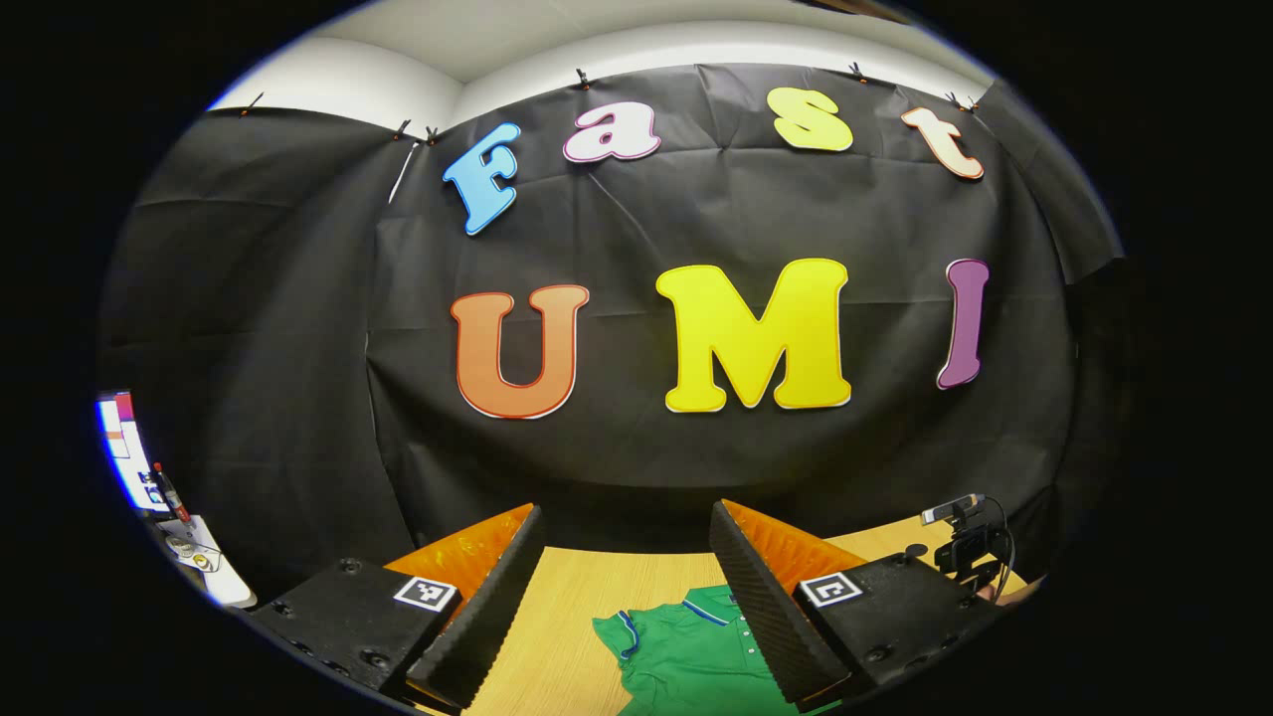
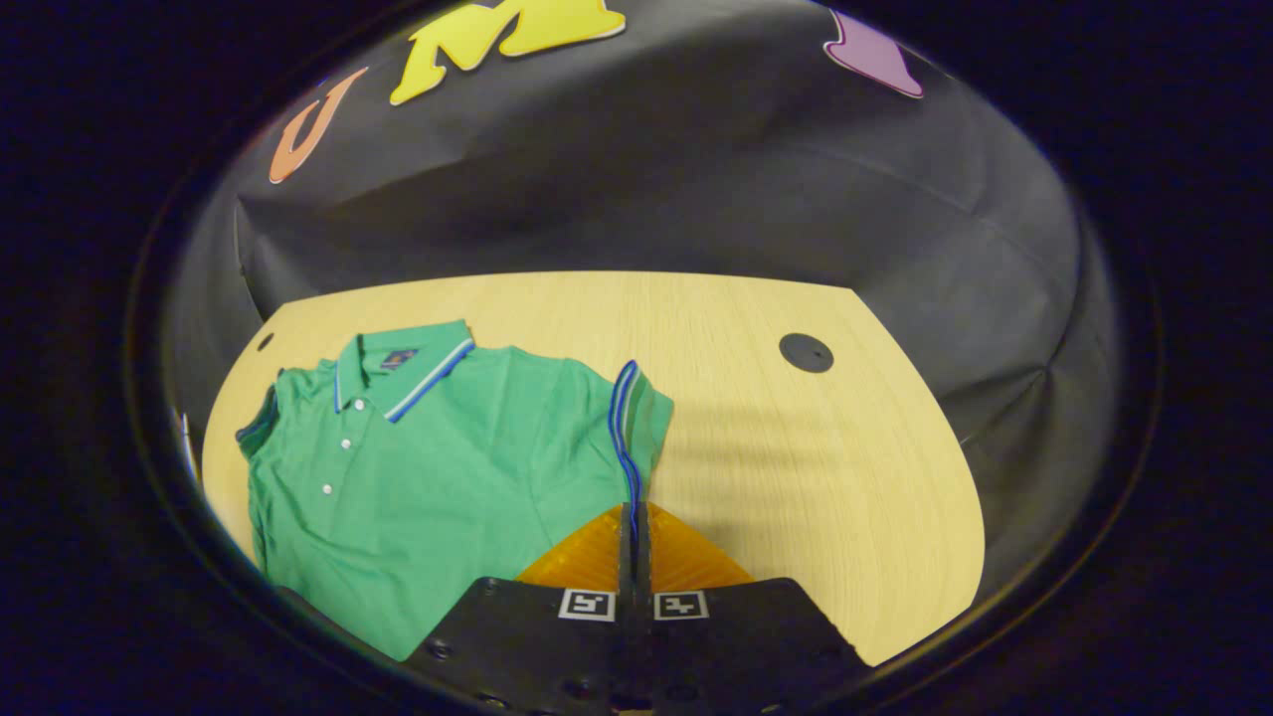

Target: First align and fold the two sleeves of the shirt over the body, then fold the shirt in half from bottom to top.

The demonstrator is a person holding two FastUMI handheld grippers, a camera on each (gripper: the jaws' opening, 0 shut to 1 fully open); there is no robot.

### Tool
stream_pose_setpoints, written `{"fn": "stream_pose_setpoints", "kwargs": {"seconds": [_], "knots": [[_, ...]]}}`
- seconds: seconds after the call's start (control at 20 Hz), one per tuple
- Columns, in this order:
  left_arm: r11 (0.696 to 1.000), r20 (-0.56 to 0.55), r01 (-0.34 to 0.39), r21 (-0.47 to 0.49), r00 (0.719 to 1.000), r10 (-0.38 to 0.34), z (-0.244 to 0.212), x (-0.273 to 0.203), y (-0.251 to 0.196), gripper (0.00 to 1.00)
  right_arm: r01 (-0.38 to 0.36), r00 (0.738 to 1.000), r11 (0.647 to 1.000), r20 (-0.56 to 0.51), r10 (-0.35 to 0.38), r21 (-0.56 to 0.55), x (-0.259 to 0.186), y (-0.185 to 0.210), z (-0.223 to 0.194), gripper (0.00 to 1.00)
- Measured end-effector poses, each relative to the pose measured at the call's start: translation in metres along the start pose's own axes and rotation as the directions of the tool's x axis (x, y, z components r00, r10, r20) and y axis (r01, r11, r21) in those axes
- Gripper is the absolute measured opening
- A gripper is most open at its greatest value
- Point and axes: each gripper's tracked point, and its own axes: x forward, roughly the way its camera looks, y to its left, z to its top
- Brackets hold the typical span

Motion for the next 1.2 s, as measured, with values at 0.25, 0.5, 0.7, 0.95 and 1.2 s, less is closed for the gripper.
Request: {"fn": "stream_pose_setpoints", "kwargs": {"seconds": [0.25,0.5,0.7,0.95,1.2], "knots": [[1.0,0.002,-0.02,-0.017,1.0,0.02,-0.001,-0.009,0.011,1.0,-0.061,0.998,0.997,0.033,0.059,0.054,-0.03,0.048,0.025,0.0],[0.997,-0.006,-0.069,-0.031,0.998,0.069,-0.003,-0.026,0.035,1.0,-0.112,0.993,0.993,0.036,0.111,0.029,-0.037,0.114,0.038,0.0],[0.993,-0.01,-0.119,-0.023,0.993,0.119,-0.003,-0.039,0.058,1.0,-0.14,0.99,0.99,0.022,0.141,-0.028,-0.032,0.156,0.037,0.0],[0.99,-0.013,-0.142,-0.024,0.99,0.142,-0.006,-0.045,0.071,1.0,-0.149,0.989,0.988,-0.021,0.149,-0.025,-0.026,0.178,0.02,0.01],[0.993,-0.027,-0.112,-0.047,0.993,0.111,-0.015,-0.035,0.069,1.0,-0.154,0.988,0.987,0.021,0.155,-0.053,-0.058,0.174,0.021,0.6]]}}
